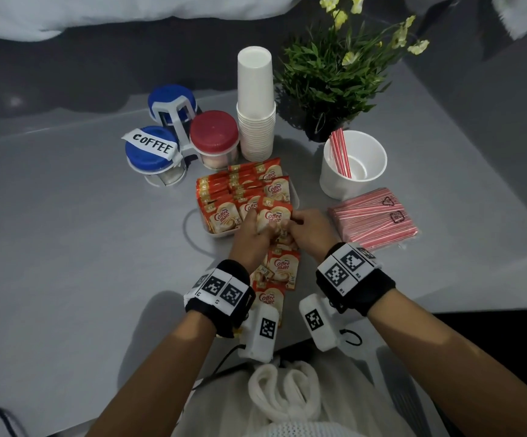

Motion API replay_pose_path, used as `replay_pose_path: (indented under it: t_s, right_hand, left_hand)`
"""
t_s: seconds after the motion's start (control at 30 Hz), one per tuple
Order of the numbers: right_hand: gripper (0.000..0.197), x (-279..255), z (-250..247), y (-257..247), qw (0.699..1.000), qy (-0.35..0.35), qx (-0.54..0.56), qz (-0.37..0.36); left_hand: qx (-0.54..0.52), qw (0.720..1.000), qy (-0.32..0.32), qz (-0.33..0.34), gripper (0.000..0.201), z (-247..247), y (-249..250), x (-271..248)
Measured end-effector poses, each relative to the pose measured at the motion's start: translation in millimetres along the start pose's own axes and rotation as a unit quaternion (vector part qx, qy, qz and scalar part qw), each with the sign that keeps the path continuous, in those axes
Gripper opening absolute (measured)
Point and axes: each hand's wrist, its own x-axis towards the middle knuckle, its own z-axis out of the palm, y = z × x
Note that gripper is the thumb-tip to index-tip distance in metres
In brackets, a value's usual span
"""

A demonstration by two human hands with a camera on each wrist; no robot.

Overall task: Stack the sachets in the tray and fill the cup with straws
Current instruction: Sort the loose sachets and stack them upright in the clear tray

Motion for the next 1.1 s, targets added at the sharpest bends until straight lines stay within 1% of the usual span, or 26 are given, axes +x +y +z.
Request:
replay_pose_path:
  t_s: [0.1,0.17,0.23,0.27,0.33,0.4,0.47,0.53,0.63,0.67,0.7,0.77,0.8,0.83,0.9,1.0,1.07,1.1]
  right_hand:
    - [0.023,-1,3,3,1.0,-0.017,-0.006,-0.002]
    - [0.024,-1,3,9,1.0,-0.017,-0.008,-0.006]
    - [0.027,-2,1,16,0.998,-0.008,-0.063,-0.016]
    - [0.031,-3,1,21,0.995,-0.01,-0.1,-0.02]
    - [0.046,-6,1,29,0.986,-0.031,-0.161,-0.017]
    - [0.059,-10,6,35,0.977,-0.054,-0.205,0.0]
    - [0.063,-14,13,39,0.97,-0.064,-0.233,-0.002]
    - [0.061,-18,18,42,0.976,-0.057,-0.209,-0.008]
    - [0.058,-21,17,44,0.987,-0.049,-0.153,0.011]
    - [0.054,-21,15,45,0.988,-0.047,-0.146,0.015]
    - [0.046,-21,13,46,0.989,-0.047,-0.138,0.018]
    - [0.029,-19,5,45,0.991,-0.036,-0.128,0.008]
    - [0.021,-18,0,43,0.991,-0.025,-0.131,-0.004]
    - [0.016,-17,-6,41,0.99,-0.011,-0.137,-0.018]
    - [0.012,-14,-20,34,0.991,0.008,-0.126,-0.051]
    - [0.002,-9,-37,23,0.993,0.002,-0.078,-0.09]
    - [0.012,-7,-40,15,0.995,-0.02,-0.024,-0.098]
    - [0.012,-5,-40,11,0.995,-0.031,0.002,-0.097]
  left_hand:
    - [0.008,1.0,0.007,0.001,0.035,0,-3,1]
    - [0.004,1.0,0.009,-0.01,0.037,-3,-7,3]
    - [0.009,1.0,0.016,-0.025,0.037,-6,-10,3]
    - [0.011,0.999,0.023,-0.032,0.037,-8,-11,3]
    - [0.009,0.998,0.038,-0.041,0.036,-12,-13,3]
    - [0.004,0.998,0.047,-0.046,0.036,-14,-15,4]
    - [-0.011,0.998,0.046,-0.051,0.037,-15,-17,3]
    - [-0.03,0.997,0.037,-0.06,0.041,-17,-22,3]
    - [-0.059,0.995,0.036,-0.07,0.059,-21,-36,7]
    - [-0.062,0.994,0.037,-0.078,0.061,-23,-35,5]
    - [-0.063,0.994,0.04,-0.083,0.055,-24,-31,3]
    - [-0.056,0.994,0.055,-0.073,0.025,-27,-22,-4]
    - [-0.051,0.995,0.061,-0.064,0.021,-27,-18,-7]
    - [-0.045,0.995,0.067,-0.053,0.023,-28,-17,-6]
    - [-0.038,0.996,0.073,-0.035,0.031,-29,-15,-6]
    - [-0.042,0.996,0.063,-0.036,0.036,-27,-13,-4]
    - [-0.036,0.998,0.047,-0.027,0.037,-24,-14,-1]
    - [-0.035,0.999,0.035,-0.022,0.036,-21,-14,1]
